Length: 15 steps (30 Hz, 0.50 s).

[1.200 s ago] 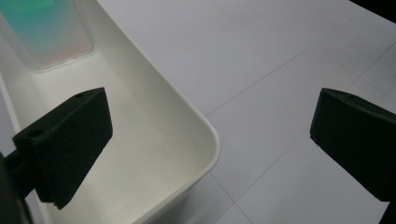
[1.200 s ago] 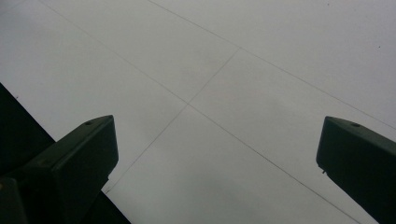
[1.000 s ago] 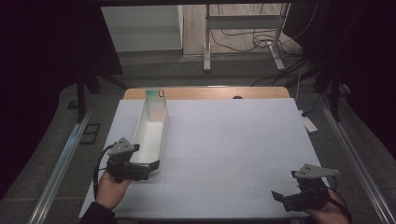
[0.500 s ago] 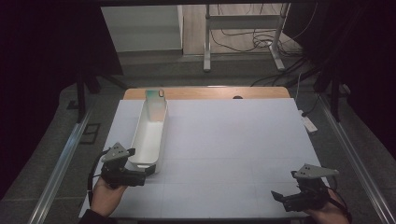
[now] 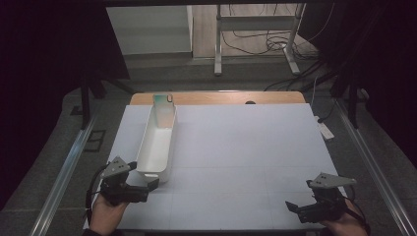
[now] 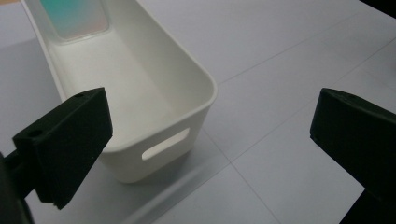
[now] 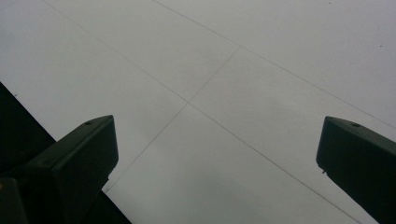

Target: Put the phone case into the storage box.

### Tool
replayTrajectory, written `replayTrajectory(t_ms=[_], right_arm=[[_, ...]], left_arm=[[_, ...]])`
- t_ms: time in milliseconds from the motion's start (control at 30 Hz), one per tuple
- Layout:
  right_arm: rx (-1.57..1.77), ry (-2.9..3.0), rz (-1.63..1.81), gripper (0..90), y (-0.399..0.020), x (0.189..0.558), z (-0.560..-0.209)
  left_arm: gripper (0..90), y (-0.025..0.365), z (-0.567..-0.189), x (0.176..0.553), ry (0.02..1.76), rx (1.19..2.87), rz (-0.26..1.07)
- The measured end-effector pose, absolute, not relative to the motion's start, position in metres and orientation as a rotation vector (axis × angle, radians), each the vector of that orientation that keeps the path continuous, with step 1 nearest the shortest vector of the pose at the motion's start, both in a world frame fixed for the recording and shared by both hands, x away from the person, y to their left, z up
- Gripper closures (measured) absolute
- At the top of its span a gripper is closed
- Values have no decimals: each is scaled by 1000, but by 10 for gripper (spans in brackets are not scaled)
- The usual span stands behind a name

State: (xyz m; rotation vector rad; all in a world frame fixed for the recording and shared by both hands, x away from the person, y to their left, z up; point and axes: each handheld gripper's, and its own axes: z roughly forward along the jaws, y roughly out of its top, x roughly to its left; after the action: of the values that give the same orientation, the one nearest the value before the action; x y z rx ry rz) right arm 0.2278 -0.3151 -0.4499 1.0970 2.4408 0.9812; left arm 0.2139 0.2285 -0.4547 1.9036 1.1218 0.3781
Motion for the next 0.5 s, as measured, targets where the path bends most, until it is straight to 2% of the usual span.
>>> replayTrajectory(t_ms=[500], right_arm=[[1102,2440,980,0,-315,228,-450]], left_arm=[[0,238,-460,198,1153,1895,392]])
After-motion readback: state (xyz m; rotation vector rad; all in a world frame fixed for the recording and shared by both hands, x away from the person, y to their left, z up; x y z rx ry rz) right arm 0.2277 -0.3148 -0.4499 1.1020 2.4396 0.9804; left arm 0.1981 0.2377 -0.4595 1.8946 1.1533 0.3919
